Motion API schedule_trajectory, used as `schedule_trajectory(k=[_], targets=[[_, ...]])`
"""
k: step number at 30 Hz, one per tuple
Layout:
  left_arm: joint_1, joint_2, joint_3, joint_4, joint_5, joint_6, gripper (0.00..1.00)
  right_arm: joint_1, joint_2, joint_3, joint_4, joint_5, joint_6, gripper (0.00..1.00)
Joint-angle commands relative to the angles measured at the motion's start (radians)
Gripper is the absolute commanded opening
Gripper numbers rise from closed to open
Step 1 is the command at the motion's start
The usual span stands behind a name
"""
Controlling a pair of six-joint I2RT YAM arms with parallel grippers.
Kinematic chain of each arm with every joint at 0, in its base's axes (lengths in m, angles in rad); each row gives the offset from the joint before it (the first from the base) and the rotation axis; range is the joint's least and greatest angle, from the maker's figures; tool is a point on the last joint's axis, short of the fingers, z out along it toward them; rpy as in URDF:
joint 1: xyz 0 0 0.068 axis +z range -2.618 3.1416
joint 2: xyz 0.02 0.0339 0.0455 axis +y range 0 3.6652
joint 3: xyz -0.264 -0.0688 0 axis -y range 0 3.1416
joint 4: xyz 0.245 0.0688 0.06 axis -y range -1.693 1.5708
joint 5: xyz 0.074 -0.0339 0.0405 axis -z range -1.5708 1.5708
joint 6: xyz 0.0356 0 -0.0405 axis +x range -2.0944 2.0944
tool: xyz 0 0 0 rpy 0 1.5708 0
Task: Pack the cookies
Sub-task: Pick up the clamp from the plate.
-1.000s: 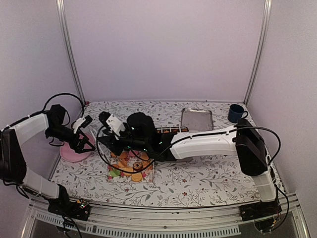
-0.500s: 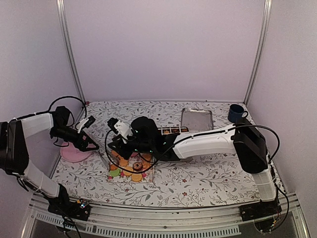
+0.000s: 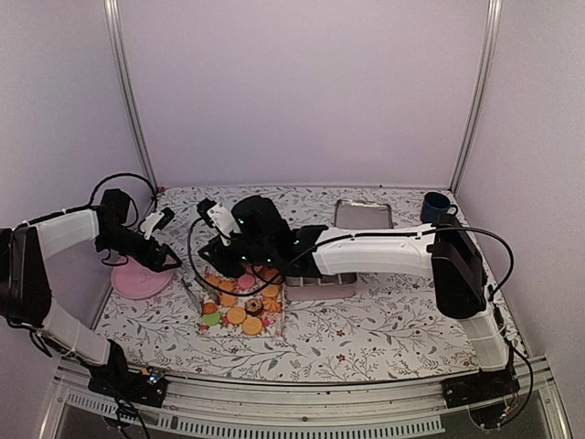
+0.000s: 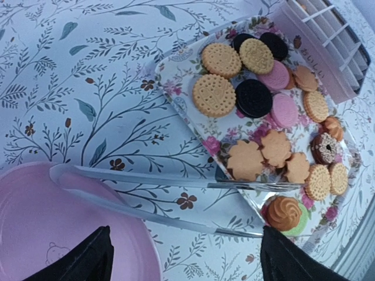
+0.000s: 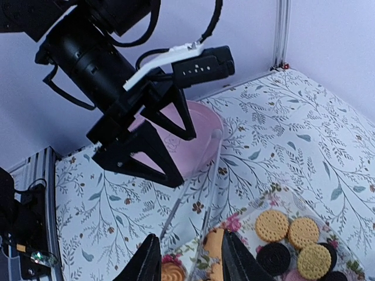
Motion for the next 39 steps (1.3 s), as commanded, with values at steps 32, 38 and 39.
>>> schedule_trajectory(k=[32, 38, 39], targets=[[0.173, -0.046, -0.041, -0.031, -0.079, 0.202, 0.93, -0.007, 0.3, 0.249, -0.22, -0.12, 0.005, 0.0], [0.172, -0.068, -0.013, -0.064, -0.025, 0.203, 0.94, -0.005, 0.239, 0.189, -0.112, -0.07, 0.037, 0.0], [0.173, -0.078, -0.006, -0.073, -0.011, 0.205, 0.95, -0.005, 0.225, 0.174, -0.088, -0.06, 0.051, 0.0]])
